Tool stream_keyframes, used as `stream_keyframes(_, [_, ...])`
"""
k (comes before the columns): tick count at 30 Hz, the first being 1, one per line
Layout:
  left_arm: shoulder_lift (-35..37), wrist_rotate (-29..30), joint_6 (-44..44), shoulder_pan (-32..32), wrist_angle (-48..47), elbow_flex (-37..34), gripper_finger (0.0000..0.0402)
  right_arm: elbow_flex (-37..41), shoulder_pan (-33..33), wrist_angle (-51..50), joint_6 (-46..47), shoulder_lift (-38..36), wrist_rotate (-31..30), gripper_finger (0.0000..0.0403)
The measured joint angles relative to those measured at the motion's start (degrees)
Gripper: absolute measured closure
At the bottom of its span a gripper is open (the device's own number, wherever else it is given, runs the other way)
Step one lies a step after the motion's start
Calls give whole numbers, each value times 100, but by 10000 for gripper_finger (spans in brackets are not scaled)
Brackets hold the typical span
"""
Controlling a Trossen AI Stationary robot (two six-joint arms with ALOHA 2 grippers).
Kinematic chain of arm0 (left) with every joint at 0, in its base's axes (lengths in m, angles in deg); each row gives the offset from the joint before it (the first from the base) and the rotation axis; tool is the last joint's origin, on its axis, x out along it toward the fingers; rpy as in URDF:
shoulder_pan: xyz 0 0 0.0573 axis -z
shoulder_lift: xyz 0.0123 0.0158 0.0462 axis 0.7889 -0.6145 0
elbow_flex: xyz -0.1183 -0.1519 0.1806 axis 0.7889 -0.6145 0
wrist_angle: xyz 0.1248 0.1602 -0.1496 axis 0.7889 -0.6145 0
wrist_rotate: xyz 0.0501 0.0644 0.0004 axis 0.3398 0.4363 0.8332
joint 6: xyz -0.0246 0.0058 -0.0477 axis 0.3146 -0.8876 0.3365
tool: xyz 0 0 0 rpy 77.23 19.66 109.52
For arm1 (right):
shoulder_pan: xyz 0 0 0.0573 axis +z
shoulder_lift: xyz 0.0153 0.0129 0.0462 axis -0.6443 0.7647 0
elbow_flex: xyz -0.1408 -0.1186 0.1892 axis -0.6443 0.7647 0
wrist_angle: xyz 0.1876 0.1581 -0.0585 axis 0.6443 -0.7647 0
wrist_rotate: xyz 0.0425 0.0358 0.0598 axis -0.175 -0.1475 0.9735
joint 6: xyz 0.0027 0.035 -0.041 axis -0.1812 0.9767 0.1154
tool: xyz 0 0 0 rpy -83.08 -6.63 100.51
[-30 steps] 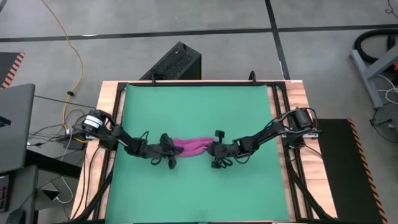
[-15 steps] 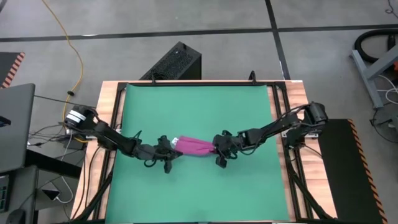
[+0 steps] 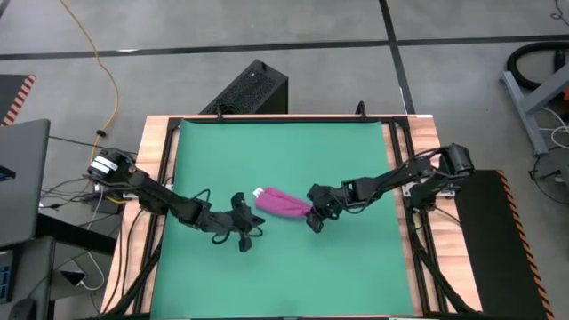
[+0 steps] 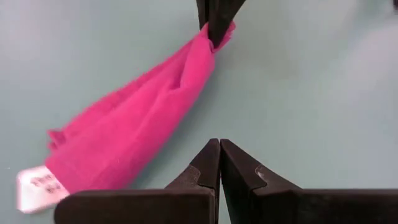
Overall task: Roll towel
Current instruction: Roll the pink towel
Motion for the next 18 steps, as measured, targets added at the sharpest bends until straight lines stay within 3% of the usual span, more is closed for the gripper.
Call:
stream_keyframes(5, [-240,403,-594,105,-131,220,401,0,1,-42,260,-198,53,385])
stream_keyframes(18, [-1660,737,-1323,-135,1194,210,401,-2,276,18,825,-257,252,384])
